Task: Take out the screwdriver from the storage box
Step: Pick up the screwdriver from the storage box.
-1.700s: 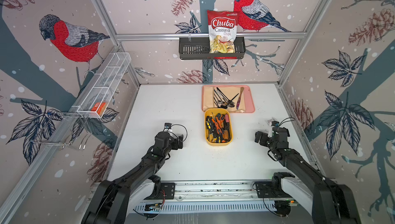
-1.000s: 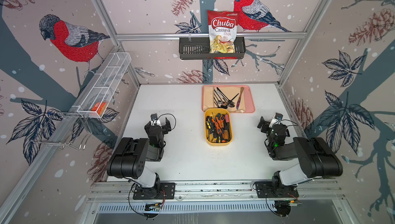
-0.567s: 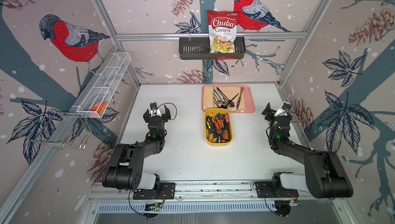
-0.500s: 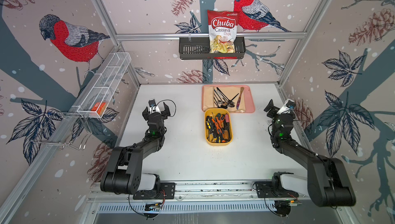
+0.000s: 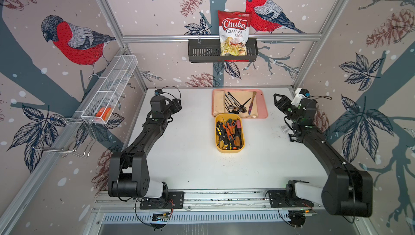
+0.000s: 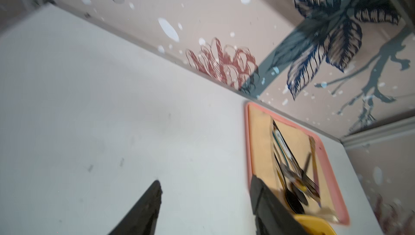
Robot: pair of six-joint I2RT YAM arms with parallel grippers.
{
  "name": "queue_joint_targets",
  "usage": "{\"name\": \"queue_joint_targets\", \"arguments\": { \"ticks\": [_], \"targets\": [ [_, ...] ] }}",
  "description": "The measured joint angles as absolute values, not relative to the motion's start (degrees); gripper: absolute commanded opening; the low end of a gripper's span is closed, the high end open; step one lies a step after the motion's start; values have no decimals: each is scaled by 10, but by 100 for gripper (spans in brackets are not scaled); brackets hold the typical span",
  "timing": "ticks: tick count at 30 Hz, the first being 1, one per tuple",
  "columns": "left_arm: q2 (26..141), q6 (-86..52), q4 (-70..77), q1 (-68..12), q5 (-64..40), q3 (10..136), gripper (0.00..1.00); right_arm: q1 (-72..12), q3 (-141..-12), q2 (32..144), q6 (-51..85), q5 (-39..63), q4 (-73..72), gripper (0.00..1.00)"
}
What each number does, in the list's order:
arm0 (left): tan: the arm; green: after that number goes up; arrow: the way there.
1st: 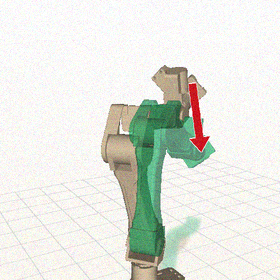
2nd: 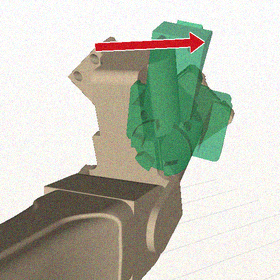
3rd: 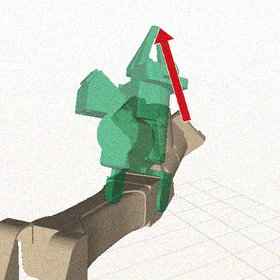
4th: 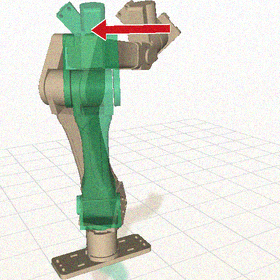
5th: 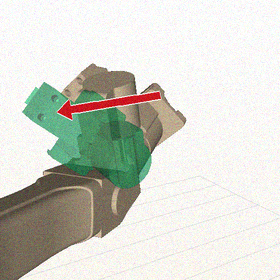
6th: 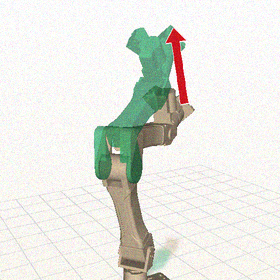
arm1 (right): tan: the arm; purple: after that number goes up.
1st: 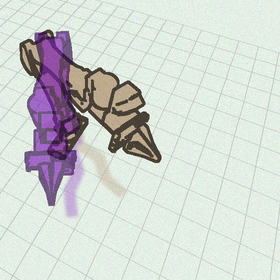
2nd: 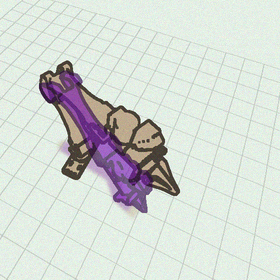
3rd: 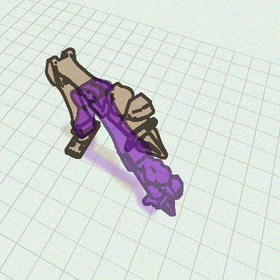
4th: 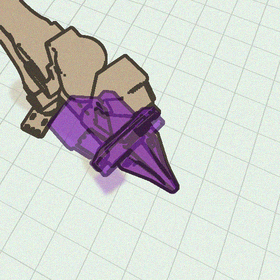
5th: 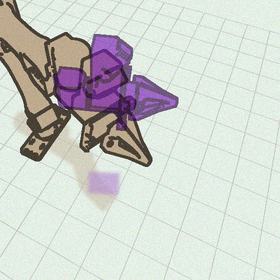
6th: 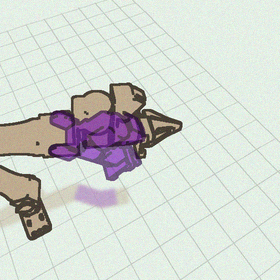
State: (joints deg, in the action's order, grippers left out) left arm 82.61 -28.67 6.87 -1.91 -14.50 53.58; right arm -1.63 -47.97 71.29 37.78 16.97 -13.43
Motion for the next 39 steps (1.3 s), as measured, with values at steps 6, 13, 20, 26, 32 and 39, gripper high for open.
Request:
{"name": "queue_joint_targets", "arguments": {
  "ticks": [6, 13, 20, 26, 32, 39],
  "targets": [
    [833, -295, -26, -58, -241, 540, 55, -113, -575, 769, 352, 180, 44, 45],
    [837, -297, -88, -83, -290, 517, 54, -242, -653, 840, 315, 133, 211, 39],
    [833, -314, -98, -113, -302, 489, 55, -348, -716, 912, 299, 86, 312, 42],
    [833, -329, -95, -130, -303, 476, 56, -402, -747, 970, 299, 54, 355, 44],
    [838, -341, -92, -137, -304, 469, 56, -425, -764, 1015, 296, 34, 376, 44],
    [844, -345, -92, -138, -304, 462, 56, -442, -791, 1060, 287, 27, 382, 42]
  ]
}}
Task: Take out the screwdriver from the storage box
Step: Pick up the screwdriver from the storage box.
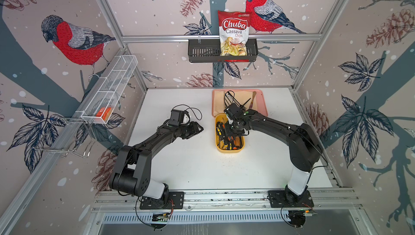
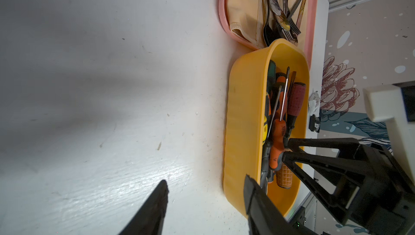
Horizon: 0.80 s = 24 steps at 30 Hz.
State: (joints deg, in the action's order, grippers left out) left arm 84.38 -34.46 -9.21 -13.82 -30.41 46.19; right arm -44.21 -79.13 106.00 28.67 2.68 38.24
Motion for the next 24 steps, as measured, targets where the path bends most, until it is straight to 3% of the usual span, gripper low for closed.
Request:
{"name": "queue_joint_targets", "arguments": {
  "ticks": [7, 17, 24],
  "targets": [
    [849, -345, -90, -139, -304, 457, 56, -446, -801, 1087, 286, 13, 391, 36],
    [852, -346, -83, -140, -313, 456, 56, -448, -805, 1097, 284, 10, 395, 20],
    [851, -347, -80, -142, -313, 455, 56, -449, -804, 1091, 284, 8, 396, 16]
  ]
}}
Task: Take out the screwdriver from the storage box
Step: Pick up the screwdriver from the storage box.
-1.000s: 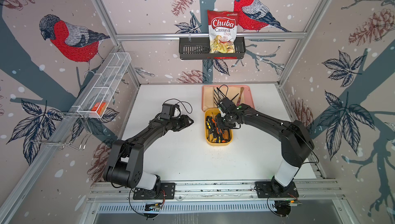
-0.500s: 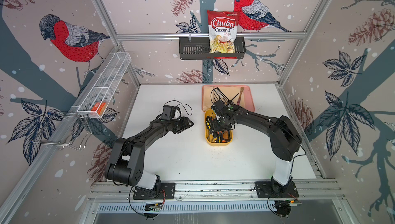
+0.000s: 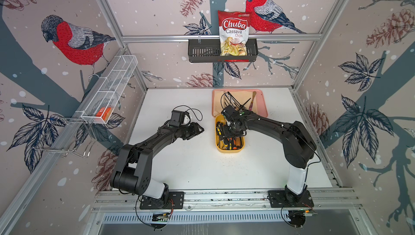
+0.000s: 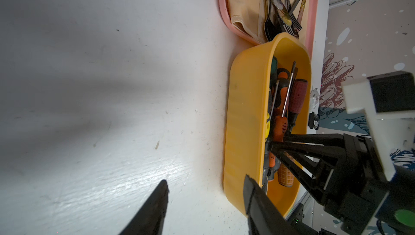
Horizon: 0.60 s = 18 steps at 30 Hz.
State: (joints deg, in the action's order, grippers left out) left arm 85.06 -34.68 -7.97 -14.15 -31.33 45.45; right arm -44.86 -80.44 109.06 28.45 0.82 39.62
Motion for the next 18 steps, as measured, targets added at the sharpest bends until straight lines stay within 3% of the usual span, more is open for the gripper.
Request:
{"name": "queue_joint_targets", "arguments": {
  "ticks": [18],
  "targets": [
    [848, -355, -82, -183, -315, 486, 56, -391, -745, 947, 300, 7, 405, 14]
  ]
}}
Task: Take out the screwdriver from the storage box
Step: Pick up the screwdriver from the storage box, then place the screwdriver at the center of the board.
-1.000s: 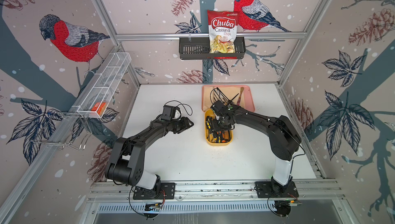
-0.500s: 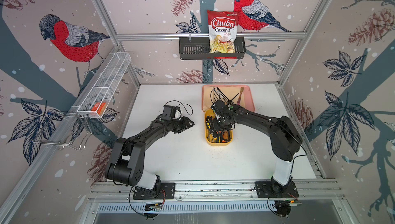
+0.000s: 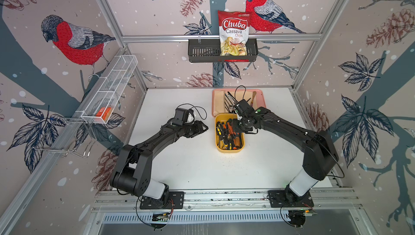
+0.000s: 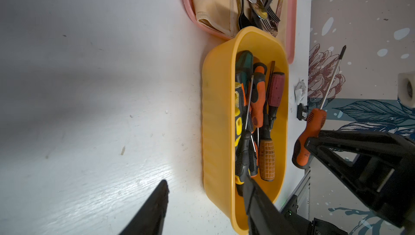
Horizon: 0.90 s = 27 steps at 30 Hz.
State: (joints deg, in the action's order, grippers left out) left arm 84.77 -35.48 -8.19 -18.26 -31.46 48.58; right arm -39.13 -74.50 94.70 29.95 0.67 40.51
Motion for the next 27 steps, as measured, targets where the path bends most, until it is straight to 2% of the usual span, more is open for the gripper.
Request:
{"name": "queue_joint_targets", "arguments": {
  "ticks": [9, 20, 27],
  "targets": [
    [867, -354, -90, -203, -314, 508, 56, -312, -628, 887, 301, 4, 408, 14],
    [875, -354, -98, -216, -312, 518, 56, -292, -582, 958, 294, 21, 360, 15],
    [874, -354, -105, -218, -303, 518, 56, -289, -587, 987, 287, 26, 351, 27]
  ]
}}
